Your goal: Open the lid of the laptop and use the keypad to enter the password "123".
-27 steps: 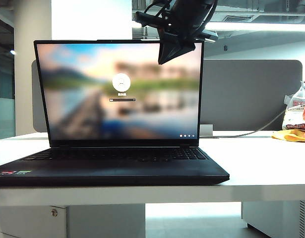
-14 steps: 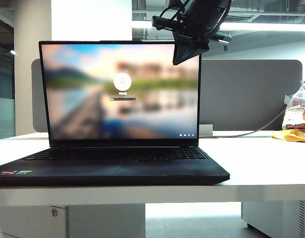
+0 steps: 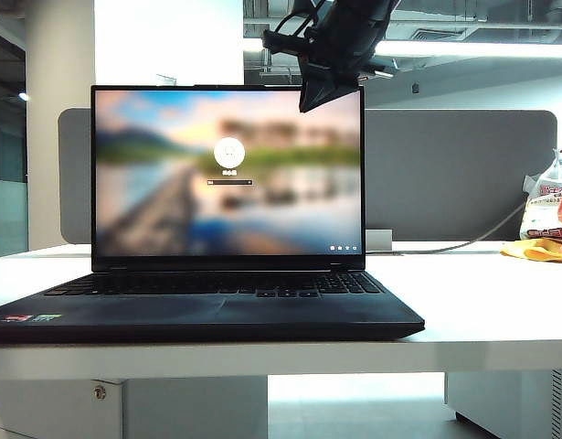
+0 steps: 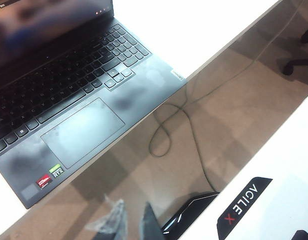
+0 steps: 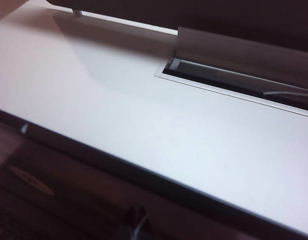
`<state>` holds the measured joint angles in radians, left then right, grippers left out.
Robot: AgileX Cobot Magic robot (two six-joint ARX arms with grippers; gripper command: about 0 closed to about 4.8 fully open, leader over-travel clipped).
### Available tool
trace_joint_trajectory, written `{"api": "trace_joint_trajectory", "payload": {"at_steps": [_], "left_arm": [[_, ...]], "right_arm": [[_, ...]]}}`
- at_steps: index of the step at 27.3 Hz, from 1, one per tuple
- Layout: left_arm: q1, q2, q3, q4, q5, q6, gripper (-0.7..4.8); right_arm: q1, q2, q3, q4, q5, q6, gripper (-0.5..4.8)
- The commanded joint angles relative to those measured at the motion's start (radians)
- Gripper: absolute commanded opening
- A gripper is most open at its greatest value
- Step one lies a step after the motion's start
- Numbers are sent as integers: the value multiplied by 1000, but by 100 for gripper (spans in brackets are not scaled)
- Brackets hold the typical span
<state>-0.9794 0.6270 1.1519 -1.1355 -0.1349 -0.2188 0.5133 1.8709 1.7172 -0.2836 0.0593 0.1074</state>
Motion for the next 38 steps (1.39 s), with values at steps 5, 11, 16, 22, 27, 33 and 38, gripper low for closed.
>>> {"api": "trace_joint_trajectory", "payload": {"at_steps": [5,11,16,22,27,33,38], "left_arm": [[0,0,5,15,-9,-7,46],[0,0,5,14,-23,-8,46],[0,0,5,14,-23,-7,46],[0,0,5,6,-21,-7,47],[0,0,5,-1,-18,-7,47],[0,0,5,-1,-18,-6,47],[0,0,5,18,-19,0,46]], "right_arm": [[-6,63,58,25,13,-3,-3],[-19,82,61,24,6,-2,-3],[-28,81,71,0,-9,2,-3],[-27,71,111,-185,-122,3,-3],[-27,61,109,-373,-193,-4,-3],[-26,63,60,-513,-193,-19,-3],[-26,64,-57,-527,-193,-19,-3]]}}
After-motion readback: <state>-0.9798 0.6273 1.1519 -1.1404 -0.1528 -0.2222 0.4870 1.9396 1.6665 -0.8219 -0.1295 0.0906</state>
